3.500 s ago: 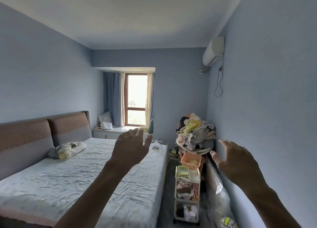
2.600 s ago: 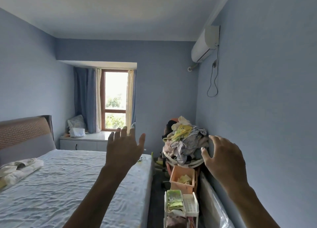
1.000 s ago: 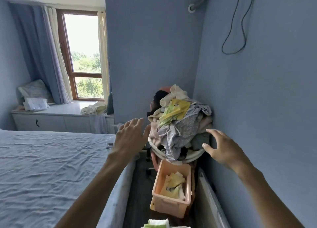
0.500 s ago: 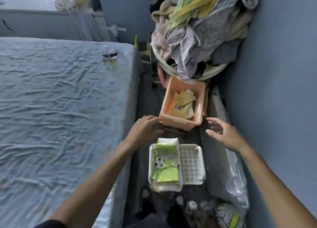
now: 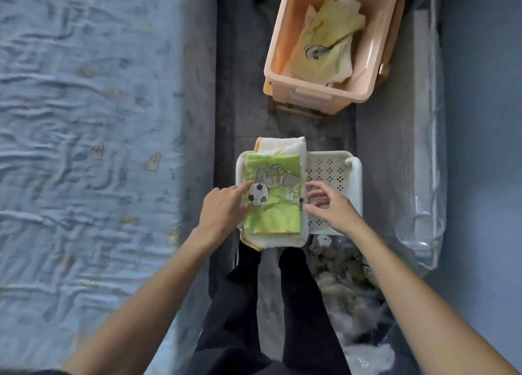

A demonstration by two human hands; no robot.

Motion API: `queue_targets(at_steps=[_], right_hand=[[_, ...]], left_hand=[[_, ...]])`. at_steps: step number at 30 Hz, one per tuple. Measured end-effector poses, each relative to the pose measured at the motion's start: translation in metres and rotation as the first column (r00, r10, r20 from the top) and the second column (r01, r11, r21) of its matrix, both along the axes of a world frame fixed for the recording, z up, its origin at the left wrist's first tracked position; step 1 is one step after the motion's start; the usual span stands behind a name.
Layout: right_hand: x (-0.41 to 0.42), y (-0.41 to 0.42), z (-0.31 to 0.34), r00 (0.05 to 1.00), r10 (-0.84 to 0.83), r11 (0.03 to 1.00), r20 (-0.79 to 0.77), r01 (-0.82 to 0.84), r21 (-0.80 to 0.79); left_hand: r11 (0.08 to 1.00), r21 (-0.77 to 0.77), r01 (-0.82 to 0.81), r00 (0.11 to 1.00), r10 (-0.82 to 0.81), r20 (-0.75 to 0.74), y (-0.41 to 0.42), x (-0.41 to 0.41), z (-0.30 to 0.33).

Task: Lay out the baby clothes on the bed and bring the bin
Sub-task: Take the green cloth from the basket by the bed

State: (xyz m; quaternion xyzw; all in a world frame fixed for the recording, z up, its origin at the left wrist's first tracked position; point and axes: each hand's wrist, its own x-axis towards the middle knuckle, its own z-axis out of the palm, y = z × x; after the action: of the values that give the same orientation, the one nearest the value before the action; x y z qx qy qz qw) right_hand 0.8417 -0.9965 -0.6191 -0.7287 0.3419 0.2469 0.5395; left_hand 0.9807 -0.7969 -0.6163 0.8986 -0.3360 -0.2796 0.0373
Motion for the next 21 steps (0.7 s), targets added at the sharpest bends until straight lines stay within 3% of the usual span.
queue_targets(at_steps=[5, 12, 17, 21], right_hand=[[0.001, 0.006, -0.034, 0.998, 0.056, 0.998, -0.025, -0.057, -0.010], [0.002, 0.013, -0.047, 0.998, 0.060, 0.992, 0.005, -0.059, -0.109], [0.008, 0.014, -0.055, 0.999, 0.015, 1.000, 0.034, -0.014, -0.027], [0.011, 0.020, -0.062, 0.996, -0.046, 0.997, 0.081, 0.040, 0.068]], left_hand=[[0.982, 0.189, -0.017, 0.999, 0.023, -0.025, -0.029, -0.025, -0.015], [0.965, 0.256, -0.060, 0.994, 0.082, -0.076, -0.037, -0.028, -0.035], [0.978, 0.165, -0.127, 0.989, 0.138, -0.058, -0.031, -0.027, -0.034], [0.960, -0.043, -0.276, 0.942, 0.261, -0.213, -0.016, -0.023, -0.035]])
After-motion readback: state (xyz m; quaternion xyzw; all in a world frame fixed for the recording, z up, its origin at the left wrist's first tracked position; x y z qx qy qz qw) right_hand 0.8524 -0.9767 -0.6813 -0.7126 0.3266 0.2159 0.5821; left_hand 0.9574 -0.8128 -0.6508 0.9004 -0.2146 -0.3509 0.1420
